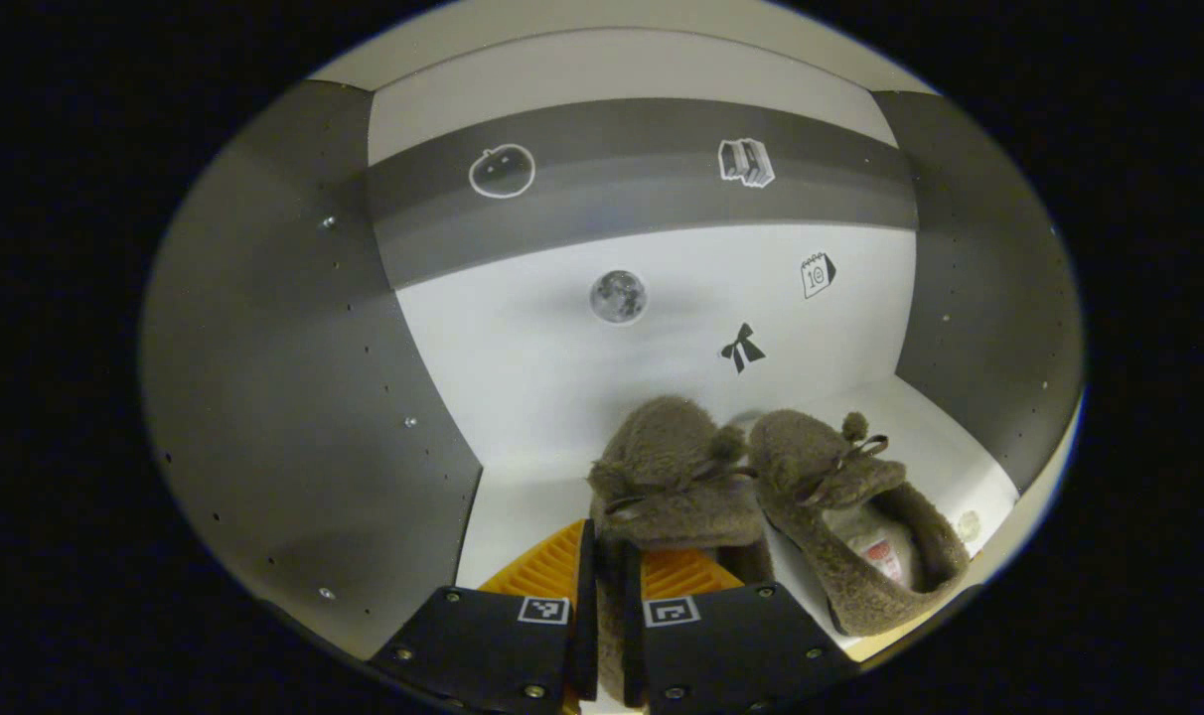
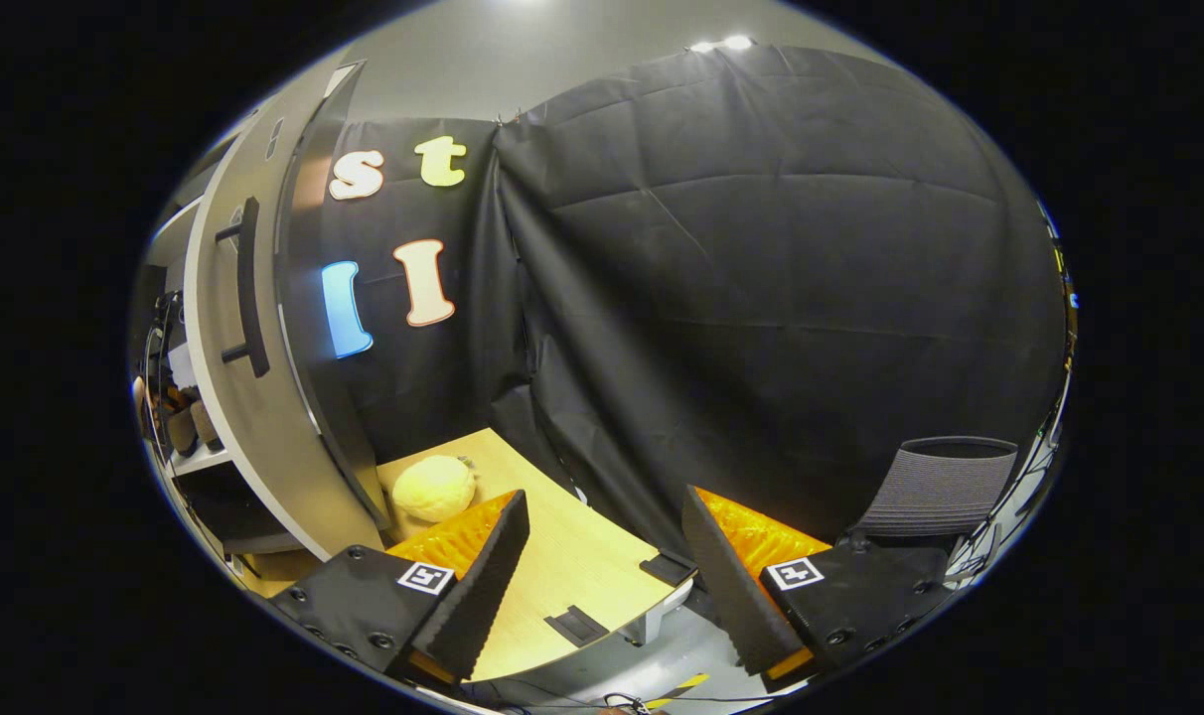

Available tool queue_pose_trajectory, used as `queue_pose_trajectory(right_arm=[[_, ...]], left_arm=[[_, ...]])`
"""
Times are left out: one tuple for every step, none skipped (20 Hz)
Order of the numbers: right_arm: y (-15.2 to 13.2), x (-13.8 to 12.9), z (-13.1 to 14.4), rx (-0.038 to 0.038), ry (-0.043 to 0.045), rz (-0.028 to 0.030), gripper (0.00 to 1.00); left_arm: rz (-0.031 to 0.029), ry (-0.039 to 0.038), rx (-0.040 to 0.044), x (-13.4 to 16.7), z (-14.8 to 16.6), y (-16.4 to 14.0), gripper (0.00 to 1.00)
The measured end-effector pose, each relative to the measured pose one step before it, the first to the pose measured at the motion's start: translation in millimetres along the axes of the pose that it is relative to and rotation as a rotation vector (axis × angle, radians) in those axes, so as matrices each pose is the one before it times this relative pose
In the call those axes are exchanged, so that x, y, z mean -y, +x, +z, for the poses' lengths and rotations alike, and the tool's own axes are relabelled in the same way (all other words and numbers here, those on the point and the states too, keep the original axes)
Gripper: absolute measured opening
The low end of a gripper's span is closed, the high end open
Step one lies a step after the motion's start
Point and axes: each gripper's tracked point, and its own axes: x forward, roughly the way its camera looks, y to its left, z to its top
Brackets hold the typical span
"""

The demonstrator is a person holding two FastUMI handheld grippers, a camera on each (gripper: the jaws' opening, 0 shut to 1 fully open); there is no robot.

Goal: Grab one shoe with the right hand and put it into the shoe cabinet, grab the other shoe with the left hand and put it into the shoe cabinet; then close the right door with the right hand and the left door with the left hand.

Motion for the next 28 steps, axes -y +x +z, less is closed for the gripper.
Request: queue_pose_trajectory(right_arm=[[0.58,-0.12,-0.68,-0.00151,0.00174,0.00433,0.92],[1.12,-1.73,-0.53,-0.0019,0.00266,0.00567,0.92],[1.25,-1.64,-0.47,-0.00273,0.00283,0.0076,0.92],[1.05,-2.86,1.1,0.00003,0.00102,0.00936,0.92],[2.58,-2.0,1.77,0.00262,-0.0016,0.00805,0.92],[1.55,-2.03,1.26,0.00149,-0.00401,0.00825,0.98],[1.36,-1.29,1.17,0.00169,-0.00372,0.00883,0.98],[1.52,-1.52,1.81,0.00051,-0.00305,0.00921,0.92],[2.79,-2.45,1.43,-0.00025,-0.0019,0.01013,0.92],[2.58,-2.54,1.47,-0.00056,-0.00034,0.01162,0.92],[3.2,-3.21,2.52,0.00048,0.00024,0.01366,0.92],[3.28,-3.28,3.34,0.0019,-0.00058,0.01413,0.92],[3.46,-3.66,2.87,0.00187,-0.00262,0.01613,0.92],[4.11,-5.25,4.09,0.00128,-0.00498,0.01884,0.92],[3.43,-4.61,2.74,0.00206,-0.0069,0.02126,0.92],[3.67,-4.34,4.51,0.00287,-0.00953,0.02128,0.92],[3.49,-4.44,4.03,0.00285,-0.01184,0.02046,0.92],[4.08,-3.12,4.65,0.00046,-0.01133,0.01944,0.93],[3.93,-3.79,4.44,0.00004,-0.00796,0.02291,0.93],[4.04,-4.79,6.47,0.00296,-0.00633,0.02518,0.93],[4.56,-3.75,6.4,0.00589,-0.00821,0.02273,0.99],[4.35,-3.45,7.05,0.00682,-0.00894,0.02176,0.98],[4.89,-4.43,7.04,0.00824,-0.00861,0.02368,0.98],[4.78,-3.82,7.36,0.00834,-0.00842,0.02372,0.98],[6.58,-3.22,5.97,0.00374,-0.00471,0.02346,0.98],[5.26,-3.79,5.54,0.00185,0.00057,0.02618,0.98],[2.5,-3.92,6.04,0.00258,0.00527,0.02662,0.98],[5.91,-5.42,7.65,0.00648,0.00527,0.02521,0.98]], left_arm=[[0.00707,0.00141,0.00822,-0.88,1.6,-2.48,0.09],[0.0085,0.00816,0.00873,-3.76,0.88,-5.86,0.24],[0.02071,0.01157,0.00713,-5.54,2.32,-3.96,0.39],[0.01675,0.01612,0.00765,-5.16,1.32,-4.06,0.54],[0.01283,0.01536,0.00696,-4.06,1.11,-5.57,0.69],[0.00549,0.00764,0.01594,-2.24,2.89,-8.6,0.84],[0.00715,-0.00122,0.02815,-3.16,5.66,-9.23,0.93],[0.00178,-0.00462,0.03005,-1.13,6.95,-11.23,0.93],[-0.00029,-0.00337,0.03113,-0.15,9.08,-12.1,0.92],[-0.0035,-0.00079,0.03034,0.51,6.48,-12.17,0.93],[-0.00799,0.00195,0.03962,2.15,11.43,-15.78,0.93],[-0.00533,0.00212,0.03747,1.92,10.61,-14.34,0.93],[-0.00509,-0.00047,0.04477,2.8,12.33,-15.41,0.92],[-0.00878,-0.0045,0.04658,3.41,12.16,-16.24,0.92],[-0.00506,-0.01208,0.04432,2.59,11.5,-14.33,0.92],[-0.00136,-0.01793,0.03609,1.92,9.61,-16.22,0.84],[0.00267,-0.02216,0.03164,1.58,7.11,-15.92,0.86],[0.00367,-0.02722,0.01586,0.32,1.66,-12.55,0.88],[0.00446,-0.02944,0.01139,0.36,1.65,-15.09,0.9],[0.00364,-0.02368,0.01963,1.72,1.89,-14.27,0.92],[0.00233,-0.00846,0.03028,-0.13,3.53,-15.71,0.94],[0.00614,0.00052,0.03314,-3.52,2.46,-16.39,0.96],[0.01083,0.00259,0.02276,-1.05,1.14,-16.62,0.97],[0.01369,-0.00067,0.01344,1.3,-0.56,-16.64,0.99],[0.01346,-0.00806,0.00391,0.99,-1.65,-15.08,0.99],[0.01336,-0.02086,-0.00938,0.78,-4.76,-13.69,0.99],[0.01075,-0.02806,-0.02119,1.58,-6.25,-12.63,0.99],[0.00816,-0.0271,-0.01488,2.24,-9.23,-11.49,0.99]])
